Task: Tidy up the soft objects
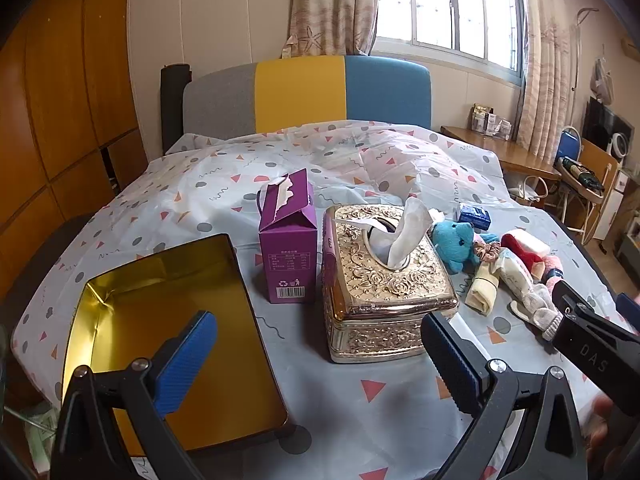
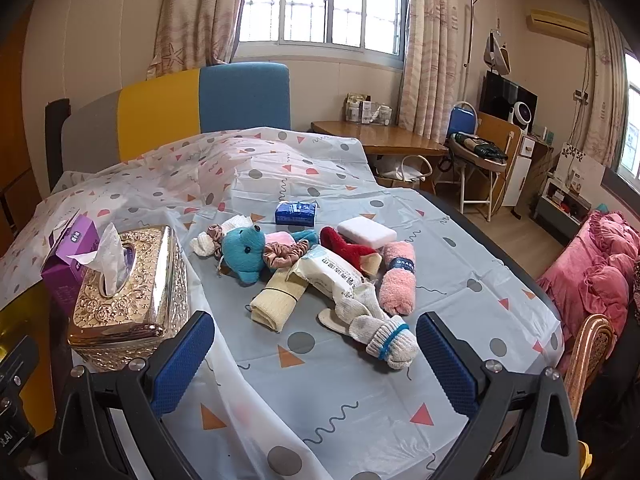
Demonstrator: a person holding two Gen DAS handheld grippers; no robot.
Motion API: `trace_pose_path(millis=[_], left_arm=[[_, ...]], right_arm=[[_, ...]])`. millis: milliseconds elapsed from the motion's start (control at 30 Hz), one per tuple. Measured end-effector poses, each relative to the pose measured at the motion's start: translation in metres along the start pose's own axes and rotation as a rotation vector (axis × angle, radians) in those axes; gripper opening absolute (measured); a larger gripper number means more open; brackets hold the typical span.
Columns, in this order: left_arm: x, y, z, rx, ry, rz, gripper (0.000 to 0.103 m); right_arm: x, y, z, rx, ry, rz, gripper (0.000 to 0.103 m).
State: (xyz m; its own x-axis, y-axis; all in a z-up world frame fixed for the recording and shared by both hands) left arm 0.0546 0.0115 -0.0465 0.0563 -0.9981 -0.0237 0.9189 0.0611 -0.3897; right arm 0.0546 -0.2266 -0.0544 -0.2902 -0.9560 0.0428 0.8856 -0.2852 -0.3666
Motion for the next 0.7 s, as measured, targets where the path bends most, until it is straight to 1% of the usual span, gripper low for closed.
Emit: trace_pose_path(millis=[400,700], left_arm=[[-0.0066,-0.0034,0.0001,0.0,-0.001,0.01,0.103],[-0.0098,-0.0054,0.0012,0.003,-0.002,0.018,0.103]], right_arm=[[-0.0054,-0.0029,0.0029,0.006,-0.005,0.022,0.103],[-0.0043,-0.0007,0.0041,0.01,-0.017,0.02,0.103]])
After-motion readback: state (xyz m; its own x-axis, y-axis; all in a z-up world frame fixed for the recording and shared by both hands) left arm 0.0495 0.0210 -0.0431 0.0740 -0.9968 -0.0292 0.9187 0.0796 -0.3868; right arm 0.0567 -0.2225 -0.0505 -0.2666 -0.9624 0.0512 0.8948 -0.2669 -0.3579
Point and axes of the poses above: each gripper's, at about its wrist camera, not at the fingertips, and y roughly the way its jaws point, x to its right, z to its top, the point moved 8 cm from there along y, roughly the way its jaws point, and after that the axes turned 15 degrees about x, right-handed, at the moved point
